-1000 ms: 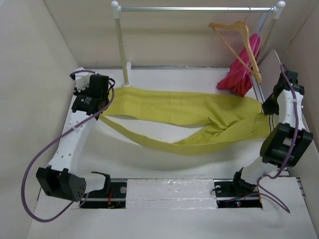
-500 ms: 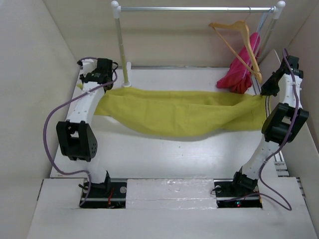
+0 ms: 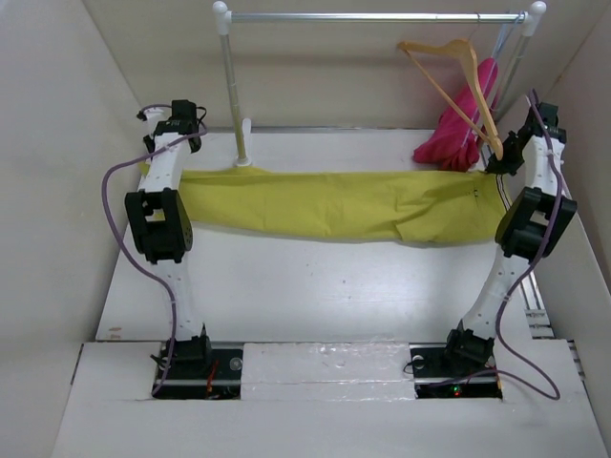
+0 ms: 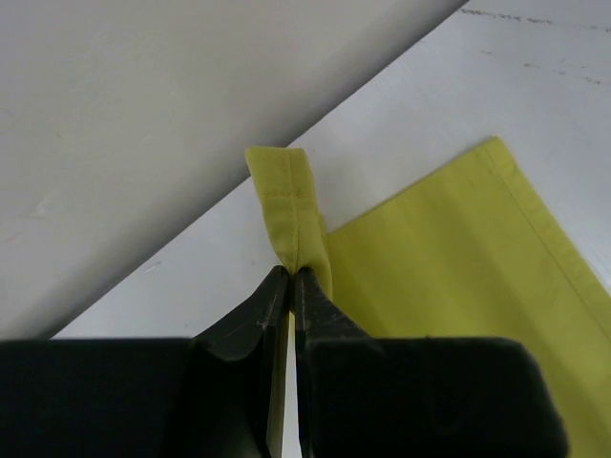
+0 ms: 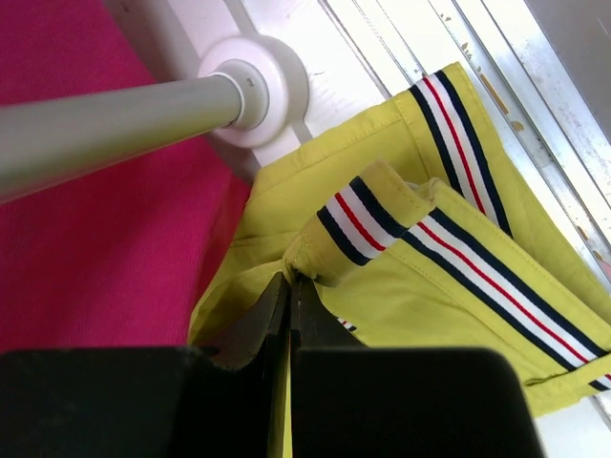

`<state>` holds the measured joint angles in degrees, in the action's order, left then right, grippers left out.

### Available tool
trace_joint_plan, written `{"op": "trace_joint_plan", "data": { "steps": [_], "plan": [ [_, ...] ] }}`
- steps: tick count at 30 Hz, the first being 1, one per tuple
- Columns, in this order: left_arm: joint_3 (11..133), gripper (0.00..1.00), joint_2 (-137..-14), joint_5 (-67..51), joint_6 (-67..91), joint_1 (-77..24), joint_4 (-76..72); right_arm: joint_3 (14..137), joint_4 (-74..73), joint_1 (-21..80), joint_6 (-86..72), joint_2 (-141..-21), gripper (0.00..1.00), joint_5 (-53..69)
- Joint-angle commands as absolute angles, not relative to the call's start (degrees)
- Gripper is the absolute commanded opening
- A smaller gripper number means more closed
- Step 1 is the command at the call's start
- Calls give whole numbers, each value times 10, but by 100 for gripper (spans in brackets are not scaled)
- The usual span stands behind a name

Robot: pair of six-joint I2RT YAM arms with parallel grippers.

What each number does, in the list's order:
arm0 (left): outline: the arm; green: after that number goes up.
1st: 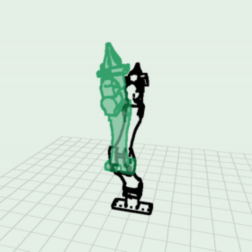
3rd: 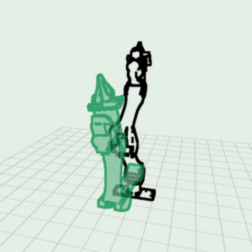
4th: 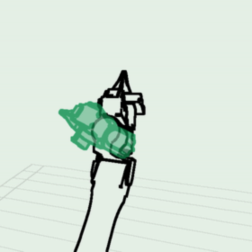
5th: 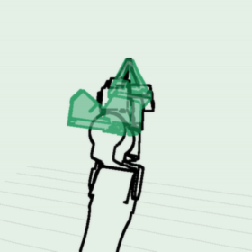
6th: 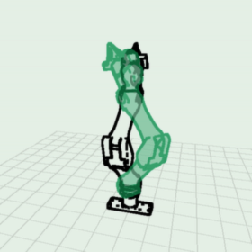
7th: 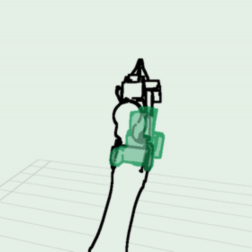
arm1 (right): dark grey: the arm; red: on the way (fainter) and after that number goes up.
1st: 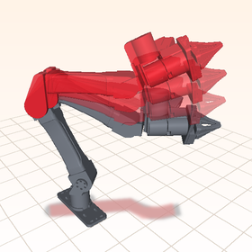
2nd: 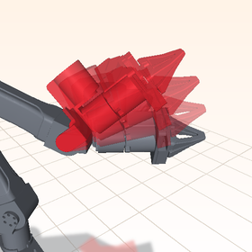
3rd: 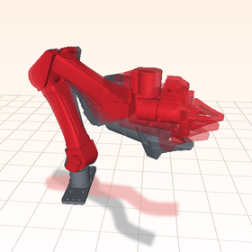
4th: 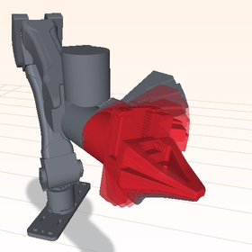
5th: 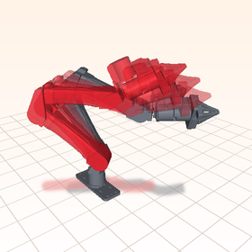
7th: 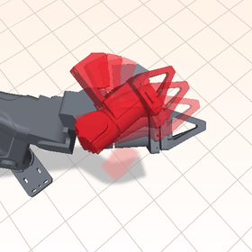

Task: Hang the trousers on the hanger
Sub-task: Fold the trousers at the center of the board.

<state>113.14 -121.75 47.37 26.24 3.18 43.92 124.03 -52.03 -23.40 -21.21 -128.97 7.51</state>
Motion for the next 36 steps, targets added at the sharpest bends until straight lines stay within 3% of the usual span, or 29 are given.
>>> {"op": "trace_joint_plan", "data": {
  "steps": [1,7,14,24,30,32,33,34,35,36],
  "plan": [
    [1168,0,-1187,517,286,36,478,1261,-475,-232,-210,-1277,0,52],
    [989,0,-1028,522,289,48,461,1156,-397,-250,-221,-1202,0,62],
    [916,0,-962,528,254,48,424,1078,-330,-250,-233,-1180,0,76],
    [1223,0,-1243,493,246,54,461,1245,-395,-250,-229,-1301,0,76],
    [1360,4,-1381,461,251,66,462,1269,-391,-244,-249,-1335,0,99],
    [1382,9,-1390,459,259,66,465,1258,-381,-244,-253,-1330,7,112],
    [1400,15,-1387,452,264,66,463,1250,-375,-244,-256,-1323,20,121],
    [1404,34,-1376,453,271,66,461,1225,-367,-238,-258,-1316,30,127],
    [1402,45,-1359,451,279,66,456,1210,-347,-238,-259,-1304,40,129],
    [1362,52,-1339,428,275,66,410,1198,-341,-238,-260,-1283,57,129]
  ]
}}
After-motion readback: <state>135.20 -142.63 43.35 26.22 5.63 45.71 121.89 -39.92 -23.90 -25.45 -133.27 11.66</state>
